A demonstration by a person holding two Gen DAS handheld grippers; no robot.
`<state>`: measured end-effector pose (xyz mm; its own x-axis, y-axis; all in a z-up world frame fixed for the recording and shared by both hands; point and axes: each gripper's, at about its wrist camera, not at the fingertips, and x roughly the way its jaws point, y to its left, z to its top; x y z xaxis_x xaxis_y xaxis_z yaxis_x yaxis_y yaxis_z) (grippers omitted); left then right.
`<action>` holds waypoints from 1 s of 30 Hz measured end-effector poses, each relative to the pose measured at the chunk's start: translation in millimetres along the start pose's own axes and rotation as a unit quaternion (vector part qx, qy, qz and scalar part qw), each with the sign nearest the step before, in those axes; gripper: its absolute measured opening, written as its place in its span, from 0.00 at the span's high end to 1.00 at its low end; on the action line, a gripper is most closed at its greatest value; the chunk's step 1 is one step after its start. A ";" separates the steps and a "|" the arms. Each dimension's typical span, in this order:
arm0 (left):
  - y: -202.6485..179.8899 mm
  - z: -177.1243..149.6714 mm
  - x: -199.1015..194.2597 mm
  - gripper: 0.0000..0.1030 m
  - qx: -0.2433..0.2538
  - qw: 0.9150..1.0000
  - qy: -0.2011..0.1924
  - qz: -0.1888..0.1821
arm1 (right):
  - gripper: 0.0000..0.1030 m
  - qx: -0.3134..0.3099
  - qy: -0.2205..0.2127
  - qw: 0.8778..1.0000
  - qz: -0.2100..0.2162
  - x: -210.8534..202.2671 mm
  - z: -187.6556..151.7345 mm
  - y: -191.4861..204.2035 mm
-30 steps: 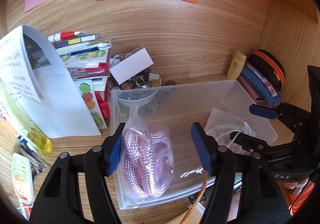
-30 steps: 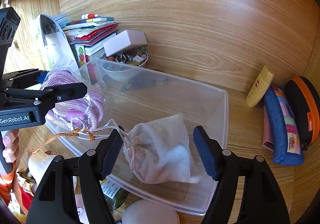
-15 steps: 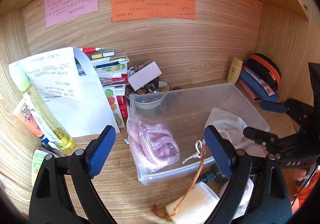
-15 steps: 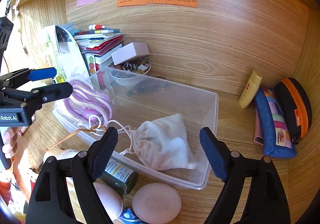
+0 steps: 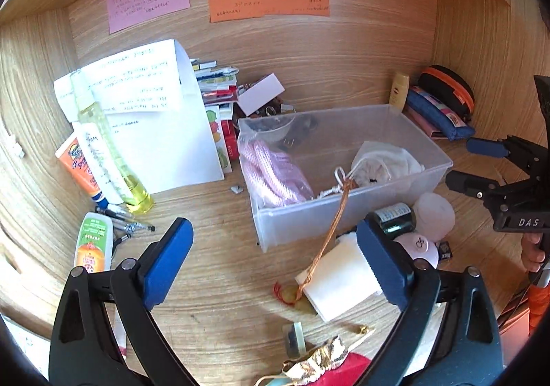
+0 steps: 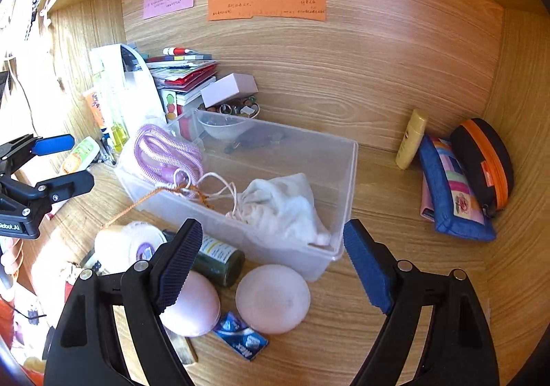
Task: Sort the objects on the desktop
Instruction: 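Grasp the small beige item with left gripper while right grasps white round container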
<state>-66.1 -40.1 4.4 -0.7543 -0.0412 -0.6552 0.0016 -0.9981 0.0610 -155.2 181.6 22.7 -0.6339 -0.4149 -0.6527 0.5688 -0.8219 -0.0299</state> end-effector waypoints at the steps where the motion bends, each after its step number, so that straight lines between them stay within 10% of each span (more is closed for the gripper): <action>1: -0.6 -6.8 -1.3 0.06 0.002 1.000 0.004 0.003 | 0.20 -0.001 0.001 1.000 -0.003 -1.2 -3.0 0.5; 15: 10.9 -66.0 6.6 0.07 -0.013 0.998 0.055 0.011 | 0.19 0.004 0.042 0.999 -0.013 6.5 -46.3 -0.9; 19: 15.0 -72.9 18.6 0.34 -0.020 0.996 0.086 -0.011 | 0.19 0.005 0.058 0.998 -0.013 12.2 -54.1 -2.1; 30: 0.7 -81.5 31.4 0.60 -0.002 0.994 0.107 -0.030 | 0.19 0.012 0.085 0.996 -0.006 33.4 -60.0 -8.5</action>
<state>-36.2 -45.7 -77.5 -0.5959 0.0109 -0.8030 -0.0375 -0.9992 0.0143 -149.8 198.1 -44.3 -0.5415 -0.3341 -0.7715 0.5472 -0.8367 -0.0218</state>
